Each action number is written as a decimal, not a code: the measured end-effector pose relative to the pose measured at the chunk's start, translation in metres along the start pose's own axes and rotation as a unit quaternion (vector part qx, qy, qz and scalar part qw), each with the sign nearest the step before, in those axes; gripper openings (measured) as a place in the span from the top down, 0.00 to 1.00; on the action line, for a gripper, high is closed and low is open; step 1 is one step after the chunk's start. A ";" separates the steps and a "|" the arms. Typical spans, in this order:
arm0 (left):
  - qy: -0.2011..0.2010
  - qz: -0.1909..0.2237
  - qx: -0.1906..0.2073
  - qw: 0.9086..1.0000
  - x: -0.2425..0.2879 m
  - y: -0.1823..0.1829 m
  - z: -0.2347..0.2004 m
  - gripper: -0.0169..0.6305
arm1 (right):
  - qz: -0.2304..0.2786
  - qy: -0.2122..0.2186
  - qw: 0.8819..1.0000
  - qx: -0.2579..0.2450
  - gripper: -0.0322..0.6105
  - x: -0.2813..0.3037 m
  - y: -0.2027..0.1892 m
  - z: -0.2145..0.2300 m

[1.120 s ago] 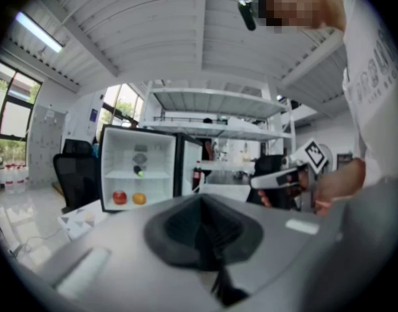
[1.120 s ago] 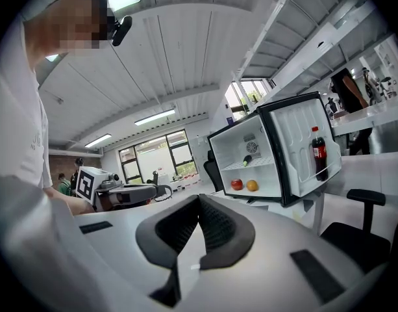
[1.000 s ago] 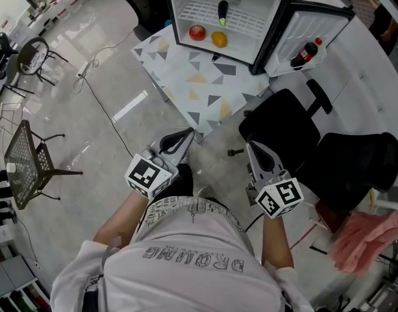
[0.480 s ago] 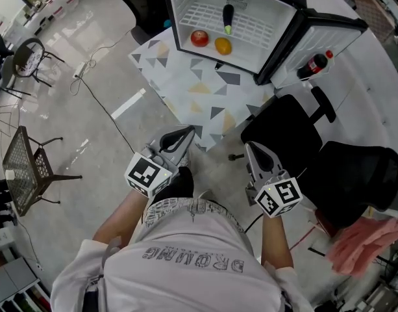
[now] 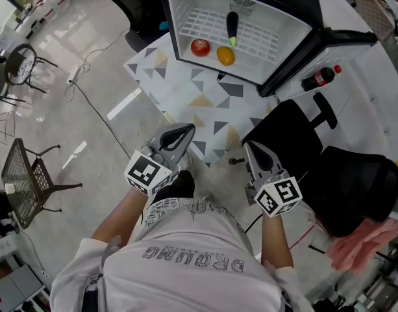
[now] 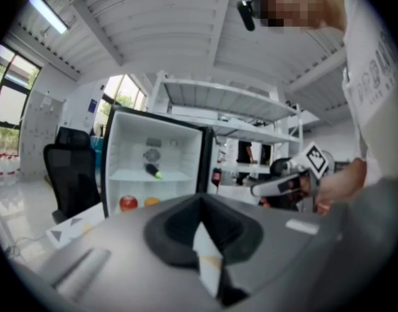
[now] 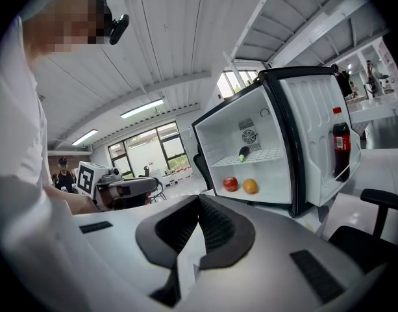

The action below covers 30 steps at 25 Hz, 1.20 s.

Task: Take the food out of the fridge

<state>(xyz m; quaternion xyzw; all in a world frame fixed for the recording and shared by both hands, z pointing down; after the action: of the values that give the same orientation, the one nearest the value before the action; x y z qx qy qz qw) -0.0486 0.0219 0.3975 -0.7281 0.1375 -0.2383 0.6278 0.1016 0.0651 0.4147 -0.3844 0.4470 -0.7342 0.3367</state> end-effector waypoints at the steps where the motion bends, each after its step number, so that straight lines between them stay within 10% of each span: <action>1: -0.002 0.000 -0.001 1.000 0.003 0.001 -0.007 0.96 | -0.001 -0.002 1.000 0.000 0.95 0.006 0.002 0.001; 30: -0.058 0.001 0.005 0.998 0.055 0.026 -0.162 0.96 | 0.009 -0.064 0.998 0.007 0.95 0.146 0.057 0.018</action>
<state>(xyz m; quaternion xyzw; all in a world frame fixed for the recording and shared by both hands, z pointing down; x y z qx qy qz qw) -0.0835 -0.1476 0.3974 -0.7375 0.1005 -0.1961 0.6384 0.0558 -0.0856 0.4066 -0.4240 0.4229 -0.7082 0.3739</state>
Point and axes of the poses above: the fingertips, and each gripper's own axes: x forward along the fingers, z to its right, y out of its top, the point moved 1 cm from there along -x, backward along the fingers, and after that the axes turned 4 degrees about -y, right-handed, at the moved point
